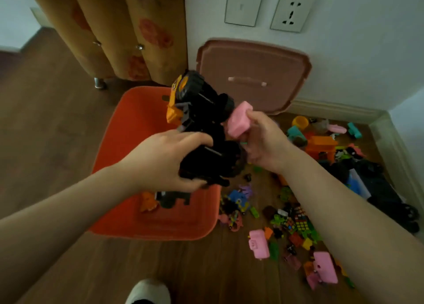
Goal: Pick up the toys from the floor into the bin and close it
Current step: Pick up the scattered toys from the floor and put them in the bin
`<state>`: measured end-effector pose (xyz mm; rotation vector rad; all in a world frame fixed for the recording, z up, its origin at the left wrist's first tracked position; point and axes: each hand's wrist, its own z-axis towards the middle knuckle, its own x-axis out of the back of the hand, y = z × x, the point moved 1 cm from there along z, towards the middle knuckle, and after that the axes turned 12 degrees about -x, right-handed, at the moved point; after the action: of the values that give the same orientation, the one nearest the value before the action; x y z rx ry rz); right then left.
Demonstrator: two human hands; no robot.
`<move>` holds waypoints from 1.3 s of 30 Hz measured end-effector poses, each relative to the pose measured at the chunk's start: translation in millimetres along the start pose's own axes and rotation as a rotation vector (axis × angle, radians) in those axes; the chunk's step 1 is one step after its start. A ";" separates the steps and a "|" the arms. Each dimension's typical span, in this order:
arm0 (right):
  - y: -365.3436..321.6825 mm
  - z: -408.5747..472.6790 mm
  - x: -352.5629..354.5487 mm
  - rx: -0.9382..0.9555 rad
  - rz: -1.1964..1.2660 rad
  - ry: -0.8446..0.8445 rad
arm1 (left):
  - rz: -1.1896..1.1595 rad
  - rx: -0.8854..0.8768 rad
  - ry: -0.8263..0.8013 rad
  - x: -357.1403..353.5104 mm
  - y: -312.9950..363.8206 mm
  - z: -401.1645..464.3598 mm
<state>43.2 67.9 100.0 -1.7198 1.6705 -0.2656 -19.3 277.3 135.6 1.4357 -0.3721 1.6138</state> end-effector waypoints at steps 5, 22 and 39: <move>16.2 36.2 -68.8 -0.152 -0.356 0.123 | 0.180 0.343 -0.586 -34.2 -32.4 -49.2; 39.2 41.5 33.0 0.272 -0.914 0.750 | 0.216 0.358 -0.113 -85.5 -27.2 -14.3; 174.0 101.4 110.7 0.023 -1.834 0.141 | -0.164 0.526 -0.489 -169.7 37.7 90.0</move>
<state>-17.6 15.0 -115.2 -2.6784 -0.3406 -1.1585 -8.8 119.5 20.2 2.2098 -0.0937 1.2619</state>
